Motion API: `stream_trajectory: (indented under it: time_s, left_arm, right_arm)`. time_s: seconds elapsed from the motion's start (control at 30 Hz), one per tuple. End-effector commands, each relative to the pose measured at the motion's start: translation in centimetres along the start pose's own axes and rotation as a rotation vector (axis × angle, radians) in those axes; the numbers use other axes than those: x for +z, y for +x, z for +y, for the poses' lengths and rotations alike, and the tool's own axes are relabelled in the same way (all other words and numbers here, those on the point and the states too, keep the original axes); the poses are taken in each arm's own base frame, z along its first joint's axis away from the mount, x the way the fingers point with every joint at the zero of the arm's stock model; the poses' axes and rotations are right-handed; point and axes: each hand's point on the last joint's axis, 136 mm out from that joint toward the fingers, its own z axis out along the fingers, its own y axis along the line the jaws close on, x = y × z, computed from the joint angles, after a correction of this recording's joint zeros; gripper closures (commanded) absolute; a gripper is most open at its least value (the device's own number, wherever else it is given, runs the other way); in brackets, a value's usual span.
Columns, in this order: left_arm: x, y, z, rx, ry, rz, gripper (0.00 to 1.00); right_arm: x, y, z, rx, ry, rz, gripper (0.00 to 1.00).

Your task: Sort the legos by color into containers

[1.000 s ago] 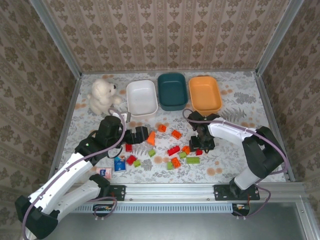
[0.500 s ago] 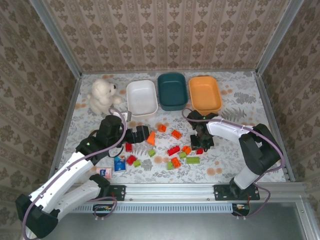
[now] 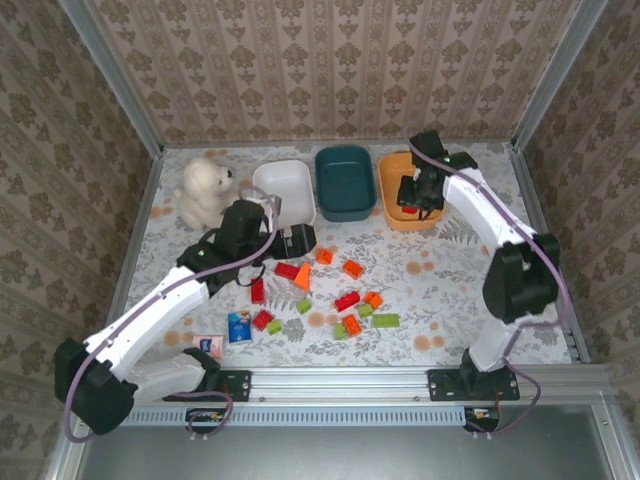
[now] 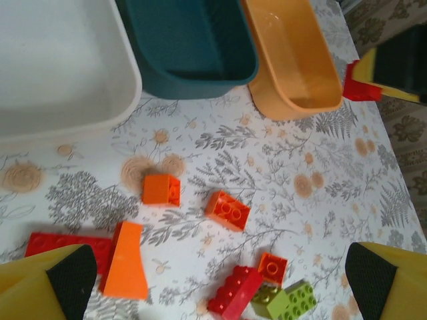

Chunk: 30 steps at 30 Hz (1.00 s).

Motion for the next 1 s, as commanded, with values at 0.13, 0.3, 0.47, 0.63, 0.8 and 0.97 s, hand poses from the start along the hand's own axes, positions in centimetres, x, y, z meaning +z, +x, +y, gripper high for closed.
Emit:
stream_trajectory:
  time_s: [0.13,0.3,0.47,0.63,0.8,0.97]
  left_arm:
    - [1.1,-4.2,-2.5,0.03,0.045,-0.05,0.0]
    - [1.4,-5.2,-2.7,0.01,0.044,-0.06,0.0]
    - [1.2,-4.7,-2.2,0.002,0.023,-0.04,0.0]
    - [0.6,-3.8,-1.6,-0.004,0.004,-0.021,0.0]
    - [0.0,-3.6,-1.2,-0.006,-0.007,-0.024,0.0]
    - [-0.5,-3.3,-0.9,-0.004,-0.017,-0.019,0.0]
  right_arm:
    - [7.6,-3.7,-2.0,0.067,0.077,0.083,0.71]
    - [10.9,-4.5,-2.7,0.085,0.103,0.134,0.69]
    - [13.0,-4.3,-3.2,0.104,0.109,0.183,0.67]
    - [12.4,-5.2,-2.9,0.094,0.1,0.16,0.51]
    - [9.1,-7.4,-2.0,0.074,0.069,0.083,0.35]
    - [2.4,-9.7,-0.4,0.045,0.021,-0.051,0.34]
